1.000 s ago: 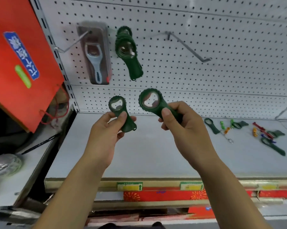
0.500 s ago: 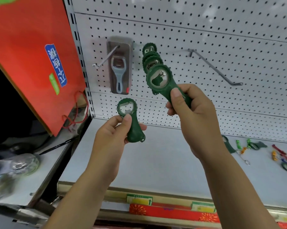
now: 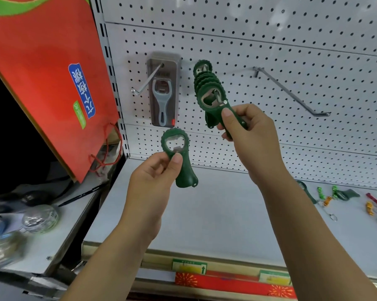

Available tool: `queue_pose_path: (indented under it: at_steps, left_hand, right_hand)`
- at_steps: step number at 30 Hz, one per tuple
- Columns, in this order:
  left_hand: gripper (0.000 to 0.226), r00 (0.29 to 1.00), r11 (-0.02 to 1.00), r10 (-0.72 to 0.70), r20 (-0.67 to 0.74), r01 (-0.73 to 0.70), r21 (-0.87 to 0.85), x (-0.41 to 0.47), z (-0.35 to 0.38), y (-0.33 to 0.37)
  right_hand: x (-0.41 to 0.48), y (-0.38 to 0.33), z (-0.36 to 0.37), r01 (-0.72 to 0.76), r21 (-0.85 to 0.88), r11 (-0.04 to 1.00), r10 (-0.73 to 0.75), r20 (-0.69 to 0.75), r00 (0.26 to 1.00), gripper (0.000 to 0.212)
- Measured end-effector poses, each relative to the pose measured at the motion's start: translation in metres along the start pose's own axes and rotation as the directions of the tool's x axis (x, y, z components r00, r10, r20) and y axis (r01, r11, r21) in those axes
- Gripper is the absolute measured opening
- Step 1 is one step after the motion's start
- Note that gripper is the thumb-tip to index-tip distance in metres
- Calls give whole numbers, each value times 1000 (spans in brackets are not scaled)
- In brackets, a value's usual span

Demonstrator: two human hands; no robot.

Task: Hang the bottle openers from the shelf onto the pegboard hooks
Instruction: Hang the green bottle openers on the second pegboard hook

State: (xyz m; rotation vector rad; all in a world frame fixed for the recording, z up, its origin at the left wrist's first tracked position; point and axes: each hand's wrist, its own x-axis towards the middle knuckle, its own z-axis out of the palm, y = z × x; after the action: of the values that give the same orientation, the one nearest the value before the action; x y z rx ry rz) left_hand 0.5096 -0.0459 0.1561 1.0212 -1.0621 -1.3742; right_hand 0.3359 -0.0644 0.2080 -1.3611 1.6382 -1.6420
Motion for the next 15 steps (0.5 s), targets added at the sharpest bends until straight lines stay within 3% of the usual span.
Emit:
queue_pose_path:
  at_steps: [9, 13, 15]
  left_hand:
    - [13, 999, 999, -41, -2, 41, -28, -4, 1, 5]
    - [12, 999, 999, 38, 14, -38, -7, -8, 1, 8]
    - [10, 996, 996, 91, 9, -91, -9, -7, 0, 11]
  right_hand:
    - [13, 7, 4, -32, -39, 999, 31, -18, 999, 15]
    - [-9, 11, -4, -70, -162, 984, 52, -110, 993, 23]
    - [-33, 9, -10, -86, -143, 986, 72, -101, 992, 18]
